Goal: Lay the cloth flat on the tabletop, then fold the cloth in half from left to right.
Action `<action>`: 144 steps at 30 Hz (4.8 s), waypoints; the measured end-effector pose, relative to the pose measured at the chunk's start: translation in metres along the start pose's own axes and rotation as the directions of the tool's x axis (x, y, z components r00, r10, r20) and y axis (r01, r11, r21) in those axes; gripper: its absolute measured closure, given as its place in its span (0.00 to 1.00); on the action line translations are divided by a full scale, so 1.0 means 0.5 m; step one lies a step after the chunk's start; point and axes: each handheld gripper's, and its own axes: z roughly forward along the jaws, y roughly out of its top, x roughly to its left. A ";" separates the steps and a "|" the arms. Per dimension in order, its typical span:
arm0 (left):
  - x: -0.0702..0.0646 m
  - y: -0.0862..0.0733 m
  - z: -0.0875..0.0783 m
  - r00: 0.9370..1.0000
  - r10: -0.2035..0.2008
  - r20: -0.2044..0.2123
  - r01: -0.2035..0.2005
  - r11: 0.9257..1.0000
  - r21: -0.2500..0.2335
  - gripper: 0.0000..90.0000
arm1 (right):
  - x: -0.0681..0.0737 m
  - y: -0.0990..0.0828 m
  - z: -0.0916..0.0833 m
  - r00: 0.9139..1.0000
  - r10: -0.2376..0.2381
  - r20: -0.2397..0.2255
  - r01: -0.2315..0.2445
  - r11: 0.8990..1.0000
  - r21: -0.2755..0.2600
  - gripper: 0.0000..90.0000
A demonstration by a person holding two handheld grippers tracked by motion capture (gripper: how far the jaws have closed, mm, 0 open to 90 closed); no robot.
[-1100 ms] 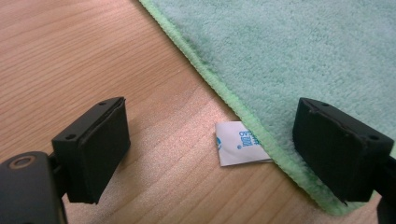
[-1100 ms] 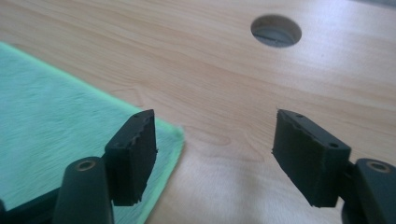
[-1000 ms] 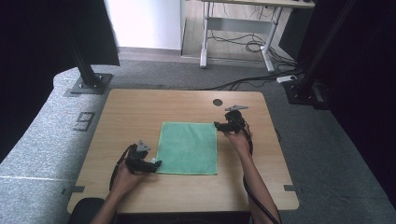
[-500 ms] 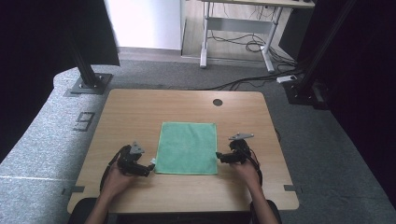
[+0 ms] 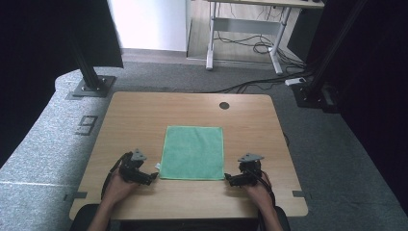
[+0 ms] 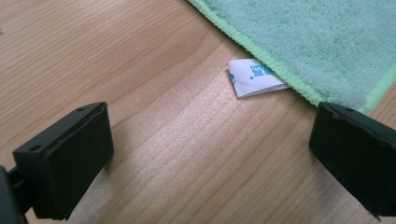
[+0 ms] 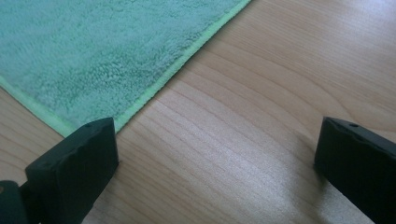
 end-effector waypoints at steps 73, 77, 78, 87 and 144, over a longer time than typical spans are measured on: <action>-0.049 0.085 0.057 1.000 -0.003 0.001 0.003 0.999 -0.034 0.01 | -0.032 0.008 0.010 0.992 0.086 0.096 -0.085 0.996 -0.013 0.00; -0.021 0.098 0.050 0.999 -0.037 0.000 0.037 0.998 -0.052 0.01 | -0.032 0.008 0.010 0.992 0.085 0.096 -0.084 0.996 -0.013 0.00; -0.016 0.101 0.049 0.999 -0.042 -0.002 0.042 0.998 -0.055 0.01 | -0.032 0.008 0.010 0.992 0.085 0.096 -0.084 0.996 -0.013 0.00; 0.018 0.132 0.056 0.999 -0.045 -0.019 0.044 0.997 -0.056 0.01 | -0.032 0.008 0.010 0.992 0.083 0.094 -0.082 0.997 -0.012 0.00; 0.148 0.202 0.174 0.984 -0.139 -0.108 0.137 0.990 -0.027 0.00 | 0.010 0.045 -0.013 0.999 0.043 -0.016 -0.043 0.999 -0.010 0.00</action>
